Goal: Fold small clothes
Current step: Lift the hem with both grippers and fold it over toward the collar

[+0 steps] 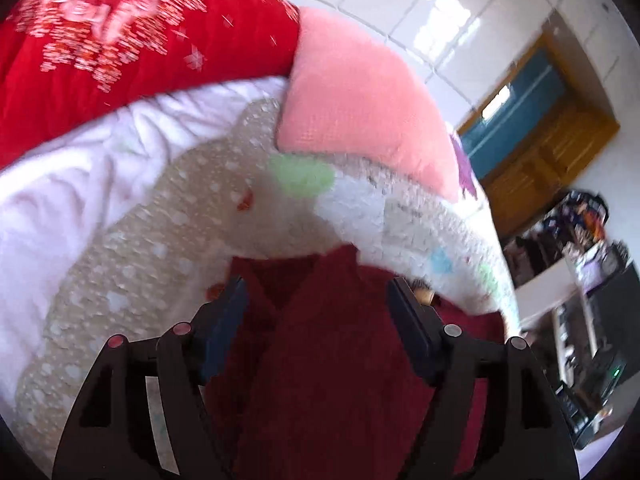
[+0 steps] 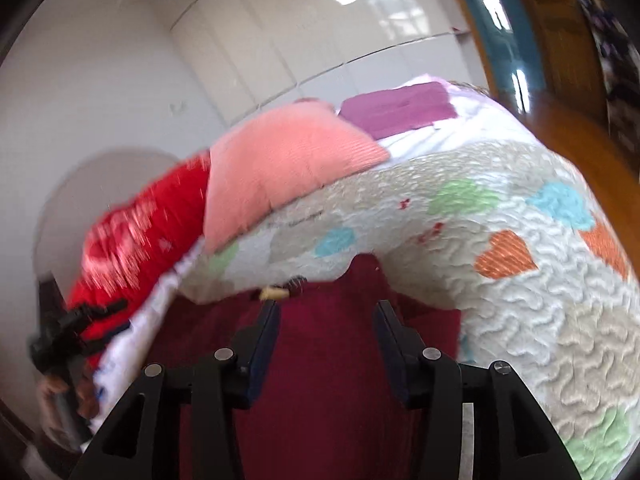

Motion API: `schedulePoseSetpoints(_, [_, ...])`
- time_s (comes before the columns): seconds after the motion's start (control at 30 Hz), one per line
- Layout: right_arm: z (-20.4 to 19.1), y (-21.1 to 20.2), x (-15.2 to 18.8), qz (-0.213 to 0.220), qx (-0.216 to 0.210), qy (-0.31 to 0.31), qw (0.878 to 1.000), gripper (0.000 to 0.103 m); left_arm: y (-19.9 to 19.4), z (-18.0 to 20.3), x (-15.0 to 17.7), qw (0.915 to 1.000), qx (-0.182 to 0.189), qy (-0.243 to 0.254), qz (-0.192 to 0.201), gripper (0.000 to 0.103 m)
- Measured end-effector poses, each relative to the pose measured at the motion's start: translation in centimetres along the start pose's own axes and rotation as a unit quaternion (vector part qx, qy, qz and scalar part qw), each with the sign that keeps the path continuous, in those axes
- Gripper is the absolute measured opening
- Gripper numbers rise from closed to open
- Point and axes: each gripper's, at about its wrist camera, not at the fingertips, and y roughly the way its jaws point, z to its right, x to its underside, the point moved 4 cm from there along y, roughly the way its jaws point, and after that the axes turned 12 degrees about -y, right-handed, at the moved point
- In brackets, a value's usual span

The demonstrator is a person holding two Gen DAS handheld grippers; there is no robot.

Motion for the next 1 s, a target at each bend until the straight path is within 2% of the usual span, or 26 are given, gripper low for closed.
schedulePoseSetpoints(0.1, [-1.2,2.9,-0.2,-0.026,0.018,-0.036,0.999,0.042,3.4,0.9,0.9,0.9989,-0.029,0.024,-0.028,0.072])
schedulePoseSetpoints(0.2, [0.1,6.5,0.0,-0.063,0.058,-0.037,0.996,0.040,6.9,0.3,1.1,0.9945,-0.092,0.037,-0.032,0.072])
schedulePoseSetpoints(0.23, [0.9,7.5,0.1,-0.073,0.068,-0.028,0.995,0.040,7.8,-0.1,1.0,0.9935,-0.102,0.036,-0.036,0.072])
schedulePoseSetpoints(0.33, [3.1,10.0,1.1,-0.098,0.081,0.000,0.992,0.040,9.1,-0.7,0.7,0.9924,-0.113,0.043,-0.023,0.072])
schedulePoseSetpoints(0.5, [3.8,11.4,1.1,-0.092,0.101,-0.004,0.991,0.041,9.7,-1.0,0.4,0.9920,-0.116,0.050,-0.012,0.072])
schedulePoseSetpoints(0.63, [3.7,10.4,0.9,-0.098,0.092,0.002,0.991,0.041,8.1,-0.6,0.7,0.9910,-0.119,0.060,-0.004,0.072])
schedulePoseSetpoints(0.8, [0.6,5.7,0.7,-0.084,0.071,-0.034,0.993,0.041,5.7,0.0,2.2,0.9880,-0.122,0.094,0.009,0.072])
schedulePoseSetpoints(1.0, [-1.8,1.4,3.0,-0.082,0.061,-0.059,0.993,0.041,2.9,0.2,3.9,0.9879,-0.114,0.103,0.022,0.072])
